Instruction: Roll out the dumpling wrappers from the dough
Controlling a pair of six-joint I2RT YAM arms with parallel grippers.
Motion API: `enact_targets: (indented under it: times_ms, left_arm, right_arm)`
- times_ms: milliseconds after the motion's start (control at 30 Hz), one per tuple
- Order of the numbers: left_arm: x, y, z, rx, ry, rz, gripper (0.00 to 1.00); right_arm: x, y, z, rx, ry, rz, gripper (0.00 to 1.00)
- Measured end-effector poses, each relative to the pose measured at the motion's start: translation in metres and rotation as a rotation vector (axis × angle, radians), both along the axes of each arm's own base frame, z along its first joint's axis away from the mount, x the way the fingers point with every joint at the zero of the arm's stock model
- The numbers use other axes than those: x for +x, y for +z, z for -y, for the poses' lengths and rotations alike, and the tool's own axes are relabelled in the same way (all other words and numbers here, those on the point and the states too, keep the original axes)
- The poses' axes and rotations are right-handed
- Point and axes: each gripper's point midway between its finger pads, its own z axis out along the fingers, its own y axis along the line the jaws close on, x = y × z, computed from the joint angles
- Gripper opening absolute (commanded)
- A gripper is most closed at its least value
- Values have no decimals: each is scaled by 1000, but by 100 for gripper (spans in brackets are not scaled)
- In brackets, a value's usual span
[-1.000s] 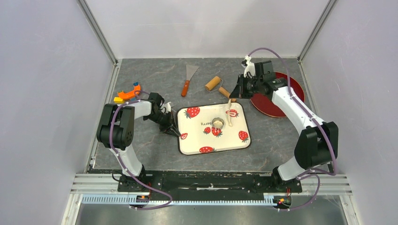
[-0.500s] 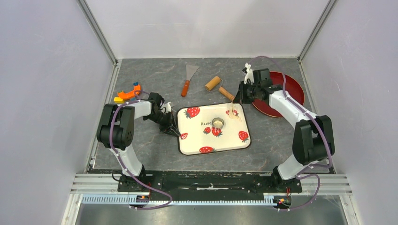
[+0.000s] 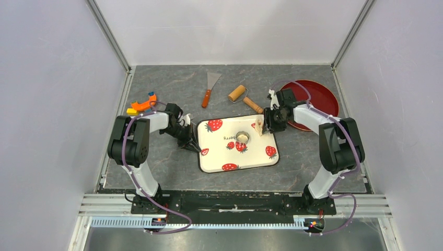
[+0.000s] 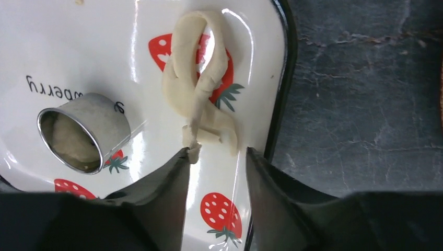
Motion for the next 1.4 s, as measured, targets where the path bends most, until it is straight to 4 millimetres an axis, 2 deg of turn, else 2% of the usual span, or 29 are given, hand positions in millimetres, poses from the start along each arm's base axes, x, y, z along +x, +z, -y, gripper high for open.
enact_targets:
  times_ms: [67,233,433,667,800,1100,1267,1400]
  left_arm:
    - [0,0,0,0,0,0,2]
    - [0,0,0,0,-1,0,2]
    - [0,0,0,0,-1,0,2]
    - [0,0,1,2,-4,2,2]
    - [-1,0,1,4,-6,3,2]
    - [-1,0,1,21,-15,15,2]
    - [-2,0,1,32,-21,26,2]
    - [-11,0,2,34,-29,9,2]
  right_arm:
    - [1,1,6,-34,-1,4,62]
    - [14,22,15,-93,-4,72,74]
    - [26,56,30,-159,-30,177,79]
    - [32,82,30,-157,-36,240,77]
    - [28,84,22,-112,-4,230,69]
    - [12,80,-12,11,106,173,62]
    - [-3,77,-33,57,173,147,57]
    - [-20,64,-51,66,233,110,56]
